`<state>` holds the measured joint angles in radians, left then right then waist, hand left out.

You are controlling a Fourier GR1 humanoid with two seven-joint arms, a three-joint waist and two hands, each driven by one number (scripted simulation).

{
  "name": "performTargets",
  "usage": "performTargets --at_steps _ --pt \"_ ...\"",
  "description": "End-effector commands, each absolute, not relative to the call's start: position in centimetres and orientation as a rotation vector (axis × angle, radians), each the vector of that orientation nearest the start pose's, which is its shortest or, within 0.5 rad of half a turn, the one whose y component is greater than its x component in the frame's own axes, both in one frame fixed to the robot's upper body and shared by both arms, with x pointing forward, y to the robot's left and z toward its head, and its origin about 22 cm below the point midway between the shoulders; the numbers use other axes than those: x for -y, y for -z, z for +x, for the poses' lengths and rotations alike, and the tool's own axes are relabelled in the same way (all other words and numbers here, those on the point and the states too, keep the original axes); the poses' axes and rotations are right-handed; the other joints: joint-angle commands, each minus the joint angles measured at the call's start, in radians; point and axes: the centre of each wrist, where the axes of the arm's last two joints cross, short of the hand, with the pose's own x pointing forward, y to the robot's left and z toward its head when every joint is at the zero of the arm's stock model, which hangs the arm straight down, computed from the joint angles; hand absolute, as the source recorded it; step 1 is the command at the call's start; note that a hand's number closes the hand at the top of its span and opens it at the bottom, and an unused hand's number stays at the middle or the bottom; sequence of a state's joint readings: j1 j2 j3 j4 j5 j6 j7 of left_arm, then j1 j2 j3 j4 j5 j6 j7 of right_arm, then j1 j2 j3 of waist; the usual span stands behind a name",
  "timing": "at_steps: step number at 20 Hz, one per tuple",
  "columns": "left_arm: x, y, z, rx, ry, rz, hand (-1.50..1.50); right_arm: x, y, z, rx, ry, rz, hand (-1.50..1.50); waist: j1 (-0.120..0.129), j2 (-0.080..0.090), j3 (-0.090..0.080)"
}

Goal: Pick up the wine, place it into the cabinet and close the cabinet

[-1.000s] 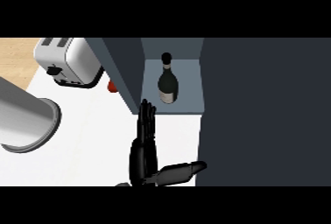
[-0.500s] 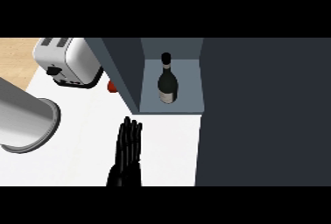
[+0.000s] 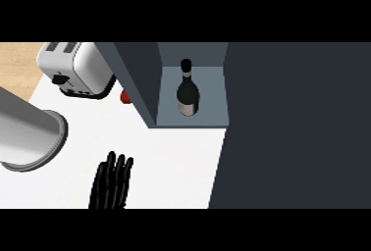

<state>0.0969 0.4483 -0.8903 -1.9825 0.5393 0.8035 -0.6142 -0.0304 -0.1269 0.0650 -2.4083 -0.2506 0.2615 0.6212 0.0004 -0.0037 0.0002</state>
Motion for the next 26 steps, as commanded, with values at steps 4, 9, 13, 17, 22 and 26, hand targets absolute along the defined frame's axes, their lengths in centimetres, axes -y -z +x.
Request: performTargets --at_steps 4,9,13,17,22,26 --pt "-16.8 -5.3 11.6 1.927 -0.161 -0.209 -1.50 22.5 -18.9 12.9 1.714 -0.487 0.494 1.50 -0.006 -0.001 0.000" --pt "-20.0 -6.3 11.4 1.941 -0.174 -0.203 -1.50 21.5 -18.3 12.0 1.639 -0.467 0.576 1.50 -0.002 -0.001 0.000" --pt "-21.8 -6.4 12.2 1.977 -0.215 -0.153 -1.50 19.8 -18.6 11.2 1.615 -0.548 0.675 1.50 -0.001 -0.002 -0.001" --pt "-24.2 -8.1 12.1 1.970 -0.215 -0.141 -1.50 17.8 -19.0 10.6 1.634 -0.687 0.700 1.50 0.005 -0.004 -0.001" --pt "-25.9 -8.3 11.5 1.955 -0.223 -0.130 -1.50 16.2 -19.6 8.9 1.617 -0.704 0.751 1.50 0.001 -0.007 -0.002" --pt "-27.9 -8.3 12.6 1.973 -0.221 -0.102 -1.50 13.8 -19.3 9.0 1.628 -0.687 0.787 1.50 -0.007 -0.007 -0.002"
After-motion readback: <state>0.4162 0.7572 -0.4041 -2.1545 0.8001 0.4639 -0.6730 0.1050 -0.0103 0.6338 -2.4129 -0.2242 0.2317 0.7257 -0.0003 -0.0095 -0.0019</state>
